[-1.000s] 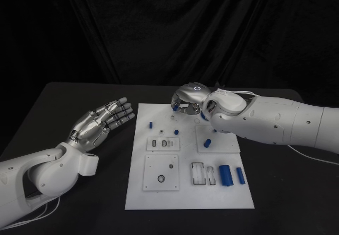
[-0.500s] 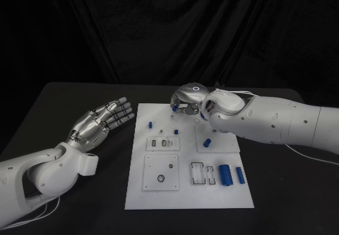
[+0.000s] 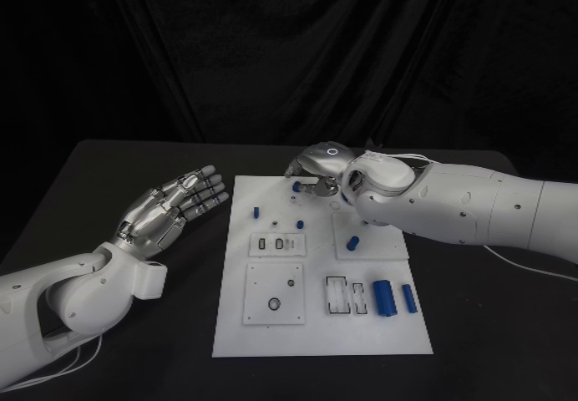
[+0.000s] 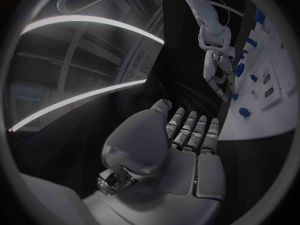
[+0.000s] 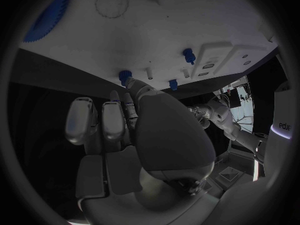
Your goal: Assemble the parts on the task board
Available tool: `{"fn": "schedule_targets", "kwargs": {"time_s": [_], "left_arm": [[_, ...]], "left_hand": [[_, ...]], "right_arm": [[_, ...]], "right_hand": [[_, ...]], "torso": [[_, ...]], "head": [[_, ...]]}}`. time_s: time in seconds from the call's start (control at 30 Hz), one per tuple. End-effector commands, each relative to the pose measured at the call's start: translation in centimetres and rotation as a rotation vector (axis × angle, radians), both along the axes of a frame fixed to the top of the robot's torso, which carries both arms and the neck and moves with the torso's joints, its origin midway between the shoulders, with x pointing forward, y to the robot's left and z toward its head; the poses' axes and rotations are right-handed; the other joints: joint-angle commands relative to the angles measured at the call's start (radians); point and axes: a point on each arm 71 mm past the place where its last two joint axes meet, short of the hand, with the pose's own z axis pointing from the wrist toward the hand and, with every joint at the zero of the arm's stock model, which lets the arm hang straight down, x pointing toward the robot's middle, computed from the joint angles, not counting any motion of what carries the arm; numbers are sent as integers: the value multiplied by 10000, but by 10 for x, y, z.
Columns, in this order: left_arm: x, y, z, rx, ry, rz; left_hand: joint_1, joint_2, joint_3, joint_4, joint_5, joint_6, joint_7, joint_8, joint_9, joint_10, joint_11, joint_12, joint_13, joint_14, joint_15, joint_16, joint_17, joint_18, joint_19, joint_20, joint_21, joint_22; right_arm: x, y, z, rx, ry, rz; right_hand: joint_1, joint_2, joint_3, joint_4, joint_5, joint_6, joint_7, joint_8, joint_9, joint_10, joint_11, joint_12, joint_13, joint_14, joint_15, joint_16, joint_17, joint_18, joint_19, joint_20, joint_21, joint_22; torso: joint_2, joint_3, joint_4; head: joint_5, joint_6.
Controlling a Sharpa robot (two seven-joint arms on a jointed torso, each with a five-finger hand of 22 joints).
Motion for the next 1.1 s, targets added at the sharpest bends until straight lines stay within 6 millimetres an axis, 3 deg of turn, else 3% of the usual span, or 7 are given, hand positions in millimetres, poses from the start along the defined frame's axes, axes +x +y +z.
{"fn": "schedule_targets", "kwargs": {"time_s": [0.03, 0.4, 0.63, 0.83, 0.93, 1.07, 1.1], "left_arm": [[-2, 6, 15, -1293, -1643, 569], [-2, 10, 14, -1258, -1634, 633], [-4, 12, 15, -1265, -1579, 719], [-5, 14, 15, -1254, -1534, 800], [-5, 14, 14, -1253, -1509, 812], [-5, 13, 13, -1253, -1466, 775], [-5, 13, 13, -1255, -1455, 763]], "left_hand": [[-111, -10, 56, -8, -14, -33, 118, -46, -4, -101, -2, -35, -8, -48, 34, 59, 10, -152, -53, 6, -54, -11], [-111, -10, 56, -8, -14, -33, 118, -46, -4, -101, -2, -35, -8, -48, 34, 59, 10, -152, -53, 6, -54, -11], [-111, -10, 56, -8, -14, -33, 118, -46, -4, -101, -2, -35, -8, -48, 34, 59, 10, -152, -53, 6, -54, -11], [-120, -25, 77, -16, -17, -10, 125, -43, 0, -91, 3, -17, -4, -41, 37, 75, 13, -156, -51, 6, -52, -11], [-121, -26, 79, -16, -16, -7, 125, -43, 0, -90, 3, -15, -4, -41, 38, 76, 14, -156, -52, 6, -53, -11], [-126, -32, 90, -20, -14, 9, 125, -39, 2, -82, 3, -5, -2, -40, 39, 81, 15, -158, -59, 7, -57, -14], [-134, -30, 108, -20, -8, 3, 124, -40, 2, -85, 8, -4, -1, -37, 42, 91, 16, -160, -57, 7, -55, -13]], "right_arm": [[1, -4, 1, 134, -136, -238], [-5, -17, 32, 902, -1176, 53], [-14, -49, 66, 756, -1331, -457], [-30, -85, 72, 618, -753, -1109], [-34, -101, 69, 780, -174, -1468], [-37, -116, 58, 914, 247, -1742], [-38, -119, 54, 944, 333, -1828]], "right_hand": [[-45, -64, -61, -77, -42, -190, -54, -18, -94, -225, 12, 42, 23, -78, 2, -44, -36, 70, -68, -3, -53, -37], [-220, 39, -363, -67, -200, -157, -58, 96, -242, 20, -87, 457, 125, -108, -70, -83, -70, 76, -81, -75, -128, -34], [-306, 125, -333, 76, -204, 289, 294, 252, -260, 759, -184, 917, 203, -138, -53, -170, -184, 85, -91, -61, -201, -51], [-615, 157, -430, 382, -375, 465, 439, 238, -349, 2544, -784, 2417, 879, 200, -352, 161, 428, -13, 235, -296, 66, 417], [-761, 124, -775, 380, -331, 684, 179, 227, -431, 2290, -1054, 5082, 2904, 170, -711, 20, 311, -27, 182, -586, -50, 368], [-1228, 289, -1004, 673, -171, 683, 334, 100, -580, 1490, -1083, 10098, 7737, 135, -648, -88, 246, -32, 159, -506, -177, 351], [-1419, 352, -1102, 843, -190, 823, 317, 147, -579, 3283, -1108, 12620, 10884, 308, -712, 221, 797, -64, 324, -554, -23, 609]], "torso": [[-1, 1, -5], [1, 2, 3], [-3, 10, -18], [-8, 3, -16], [-9, -5, -8], [-15, -14, -23], [-10, -9, -13]], "head": [[28, -12], [31, 25], [77, 55], [42, 4], [-33, 13], [-144, 40], [-171, 49]]}}
